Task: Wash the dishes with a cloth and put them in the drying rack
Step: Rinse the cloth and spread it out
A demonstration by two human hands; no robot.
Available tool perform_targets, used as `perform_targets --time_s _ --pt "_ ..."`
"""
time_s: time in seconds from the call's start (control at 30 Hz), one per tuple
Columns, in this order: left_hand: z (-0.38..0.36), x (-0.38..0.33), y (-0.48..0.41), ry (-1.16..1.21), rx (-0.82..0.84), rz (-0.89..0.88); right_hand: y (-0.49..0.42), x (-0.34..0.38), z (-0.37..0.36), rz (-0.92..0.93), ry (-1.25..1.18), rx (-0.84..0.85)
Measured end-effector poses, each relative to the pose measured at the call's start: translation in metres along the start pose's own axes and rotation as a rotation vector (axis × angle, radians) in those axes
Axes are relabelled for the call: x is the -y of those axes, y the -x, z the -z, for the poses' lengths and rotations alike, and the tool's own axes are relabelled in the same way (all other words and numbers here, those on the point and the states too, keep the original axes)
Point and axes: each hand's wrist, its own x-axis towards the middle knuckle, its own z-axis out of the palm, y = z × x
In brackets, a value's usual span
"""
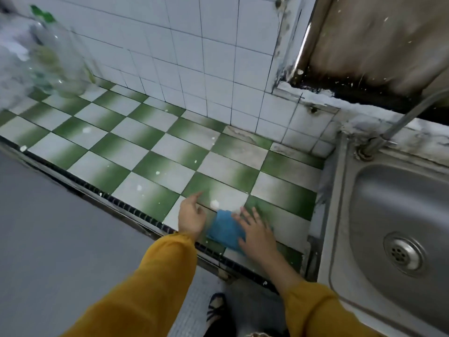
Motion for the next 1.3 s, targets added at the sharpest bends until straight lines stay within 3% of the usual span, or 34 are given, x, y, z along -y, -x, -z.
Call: perform_targets --time_s 0.07,0.23,0.33,0.53,0.63,0.87,1.07,1.3 --pt "0.001 0.023 -0.010 -0.100 -0.091 0.020 -0.015 -0.002 -0.018 0.147 0.082 0.021" --pt "0.018 0.073 -0.033 -0.373 -0.170 0.104 -0.043 0.013 -0.054 0.281 0.119 -0.076" --pt "0.029 0.087 -0.052 -0.407 -0.225 0.154 -0.055 0.027 -0.074 0.432 0.275 -0.139" --pt "0.029 0.103 -0.075 -0.390 -0.229 0.157 -0.126 0.053 -0.053 0.558 0.250 -0.113" --pt "0.025 0.107 -0.076 -0.338 -0.266 0.137 -0.179 0.043 -0.017 0.459 0.223 -0.173" --pt "0.020 0.114 -0.079 -0.379 -0.279 0.131 -0.272 -0.024 0.065 -0.103 0.088 -0.283" --pt "0.020 0.111 -0.079 -0.375 -0.309 0.108 -0.217 0.011 0.021 -0.021 0.122 -0.197" --pt "0.018 0.115 -0.081 -0.380 -0.340 0.096 -0.067 0.043 -0.075 0.379 0.156 -0.170"
